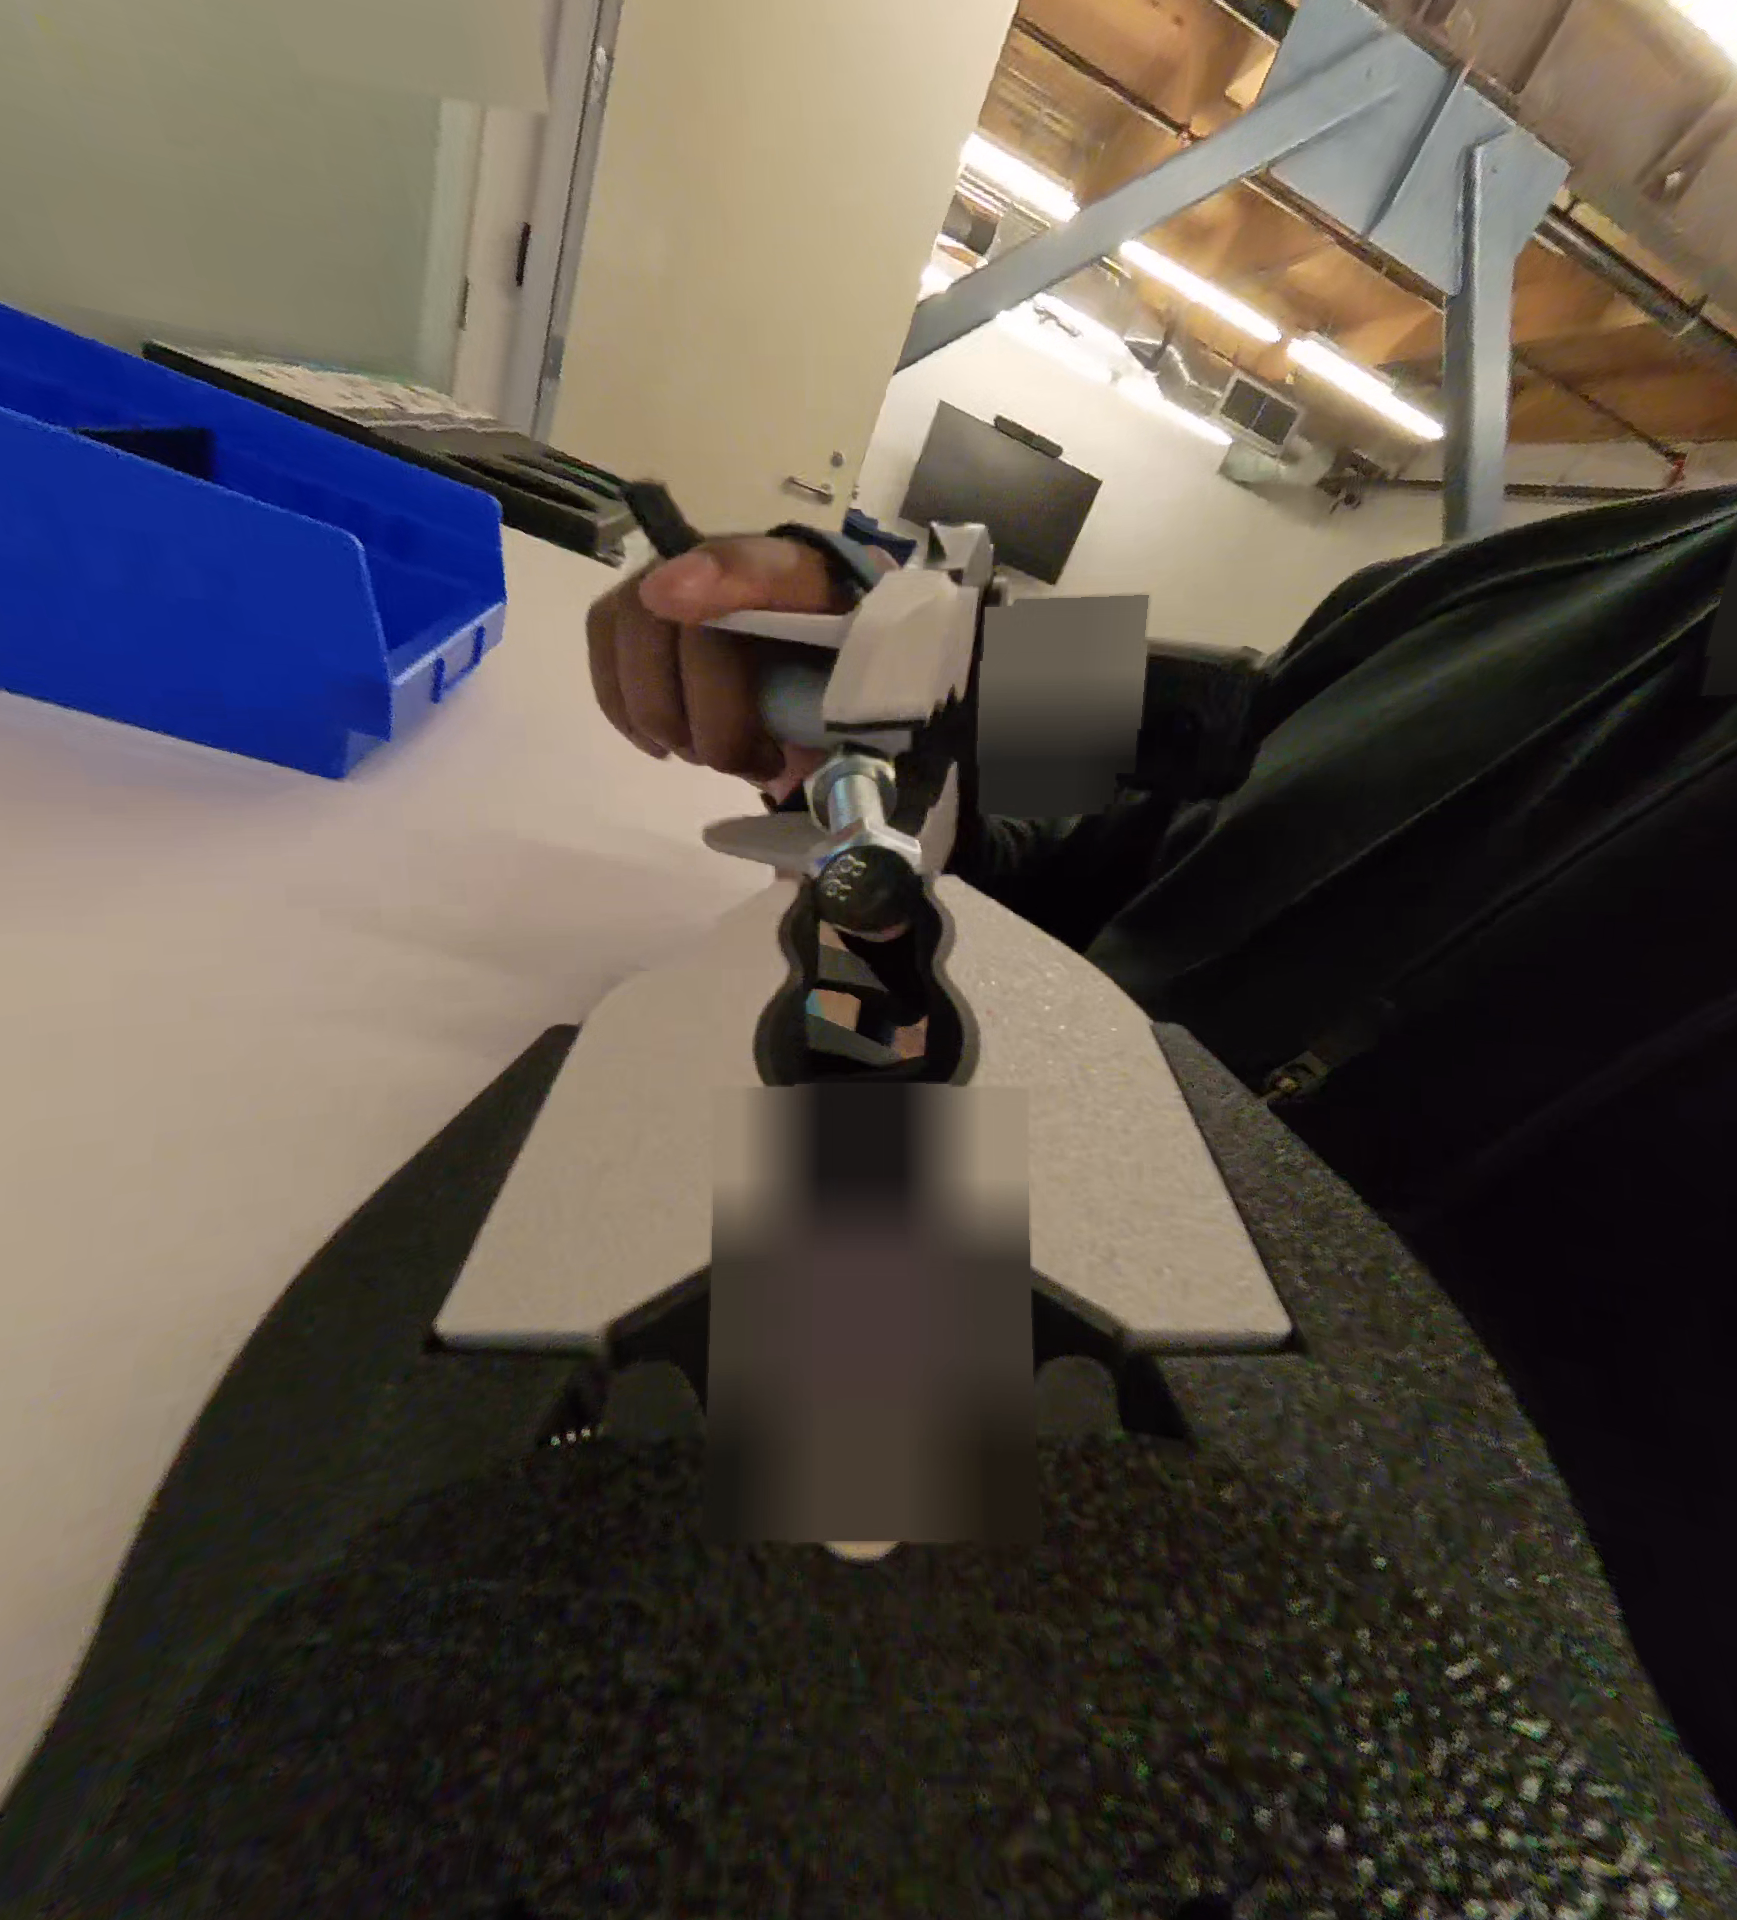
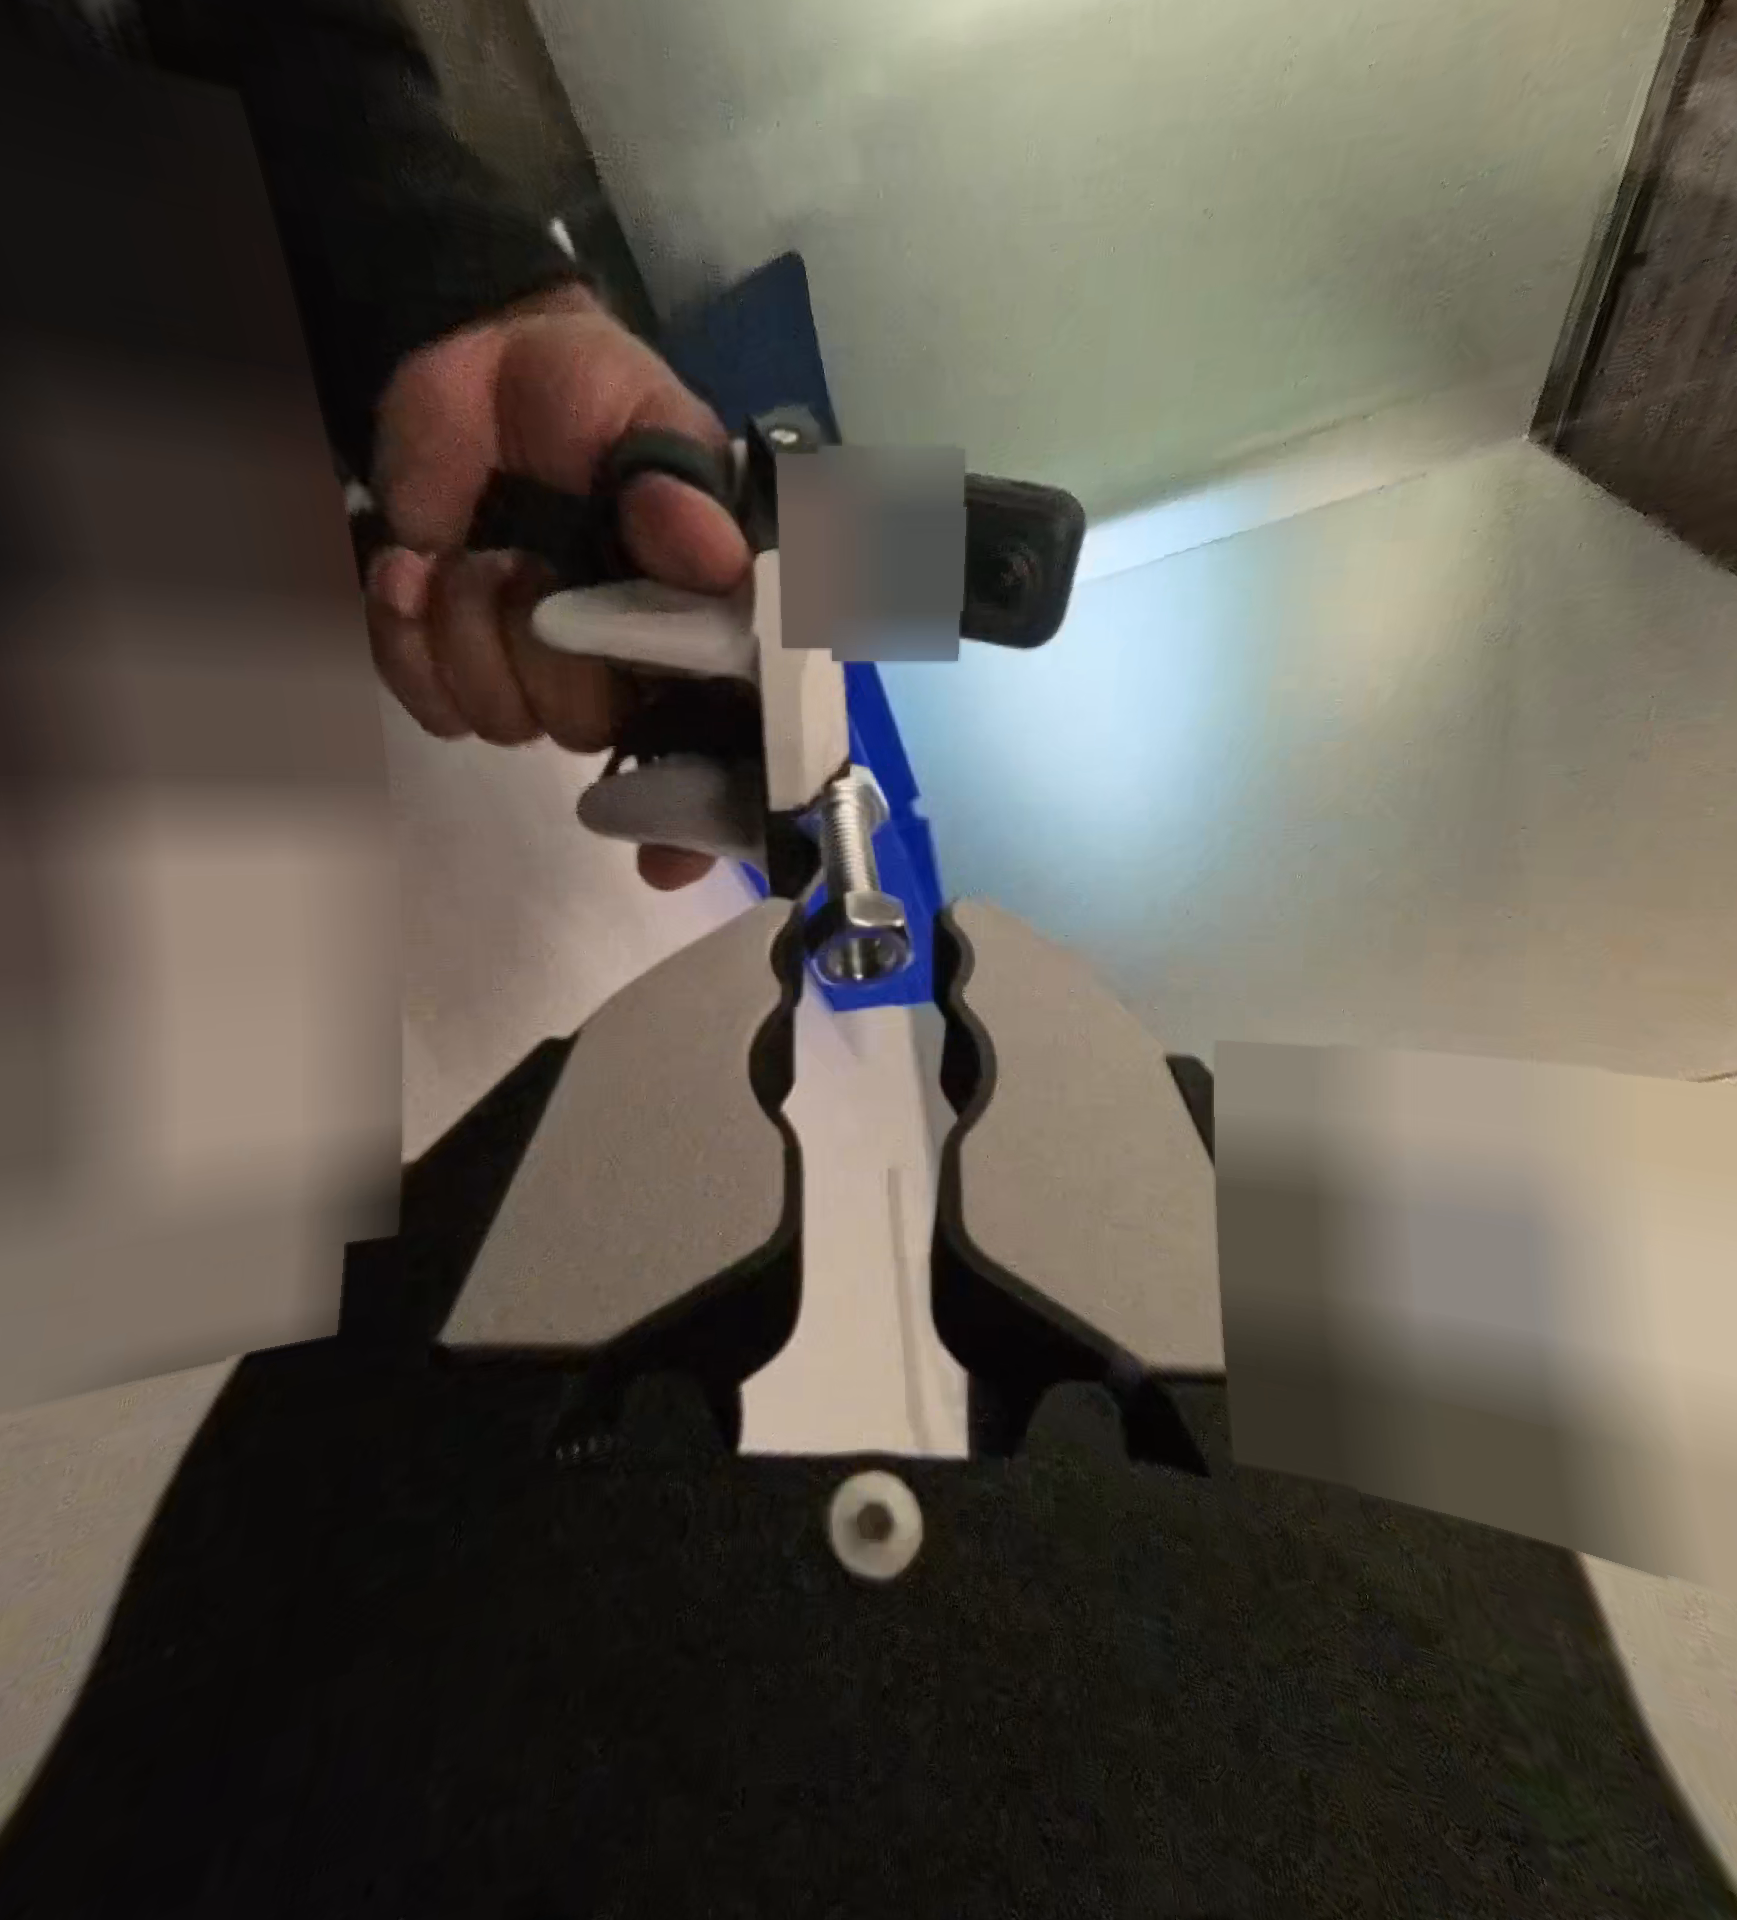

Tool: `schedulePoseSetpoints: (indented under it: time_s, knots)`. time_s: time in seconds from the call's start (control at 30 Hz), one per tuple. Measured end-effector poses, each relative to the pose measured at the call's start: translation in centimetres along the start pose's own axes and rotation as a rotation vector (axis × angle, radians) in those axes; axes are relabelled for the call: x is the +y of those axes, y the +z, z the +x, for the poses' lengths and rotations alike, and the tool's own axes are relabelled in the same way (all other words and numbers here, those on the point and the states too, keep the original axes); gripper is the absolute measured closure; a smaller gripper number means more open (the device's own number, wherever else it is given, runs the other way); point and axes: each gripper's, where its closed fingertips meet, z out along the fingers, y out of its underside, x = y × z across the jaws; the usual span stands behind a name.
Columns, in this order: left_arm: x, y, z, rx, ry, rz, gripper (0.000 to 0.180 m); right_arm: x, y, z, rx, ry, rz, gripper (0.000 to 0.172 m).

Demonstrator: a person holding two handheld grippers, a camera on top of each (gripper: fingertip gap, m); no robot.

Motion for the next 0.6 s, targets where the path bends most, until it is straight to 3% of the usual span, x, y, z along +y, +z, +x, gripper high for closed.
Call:
schedulePoseSetpoints:
  time_s: [0.03, 0.13, 0.23, 0.33, 0.43, 0.5, 0.6]
  knots:
    - [-0.2, -0.2, -0.3, -0.023, 0.025, 0.01, 0.163, 0.0, 0.0, 0.2, -0.023, 0.142, 0.016, 0.143]
    - [-1.1, -0.9, -0.8, -0.084, 0.107, 0.056, 0.163, 0.1, 0.0, 1.2, -0.089, 0.636, 0.076, 0.132]
    - [-1.4, -1.3, -0.8, -0.138, 0.229, 0.054, 0.163, 0.0, 0.2, 1.9, -0.186, 1.062, 0.153, 0.131]
    - [-1.1, -1.2, -0.6, -0.163, 0.333, 0.013, 0.163, -0.1, 0.5, 1.1, -0.296, 1.258, 0.165, 0.134]
    - [-0.5, -0.8, -0.2, -0.156, 0.374, -0.02, 0.163, -0.3, 0.7, -0.7, -0.353, 1.145, 0.105, 0.152]
    - [-0.3, -0.7, 0.0, -0.128, 0.33, -0.018, 0.163, -0.3, 0.6, -1.0, -0.325, 0.993, 0.074, 0.153]
    - [0.1, -0.3, 0.2, -0.035, 0.129, -0.003, 0.163, -0.1, 0.2, -0.8, -0.208, 0.553, 0.03, 0.153]
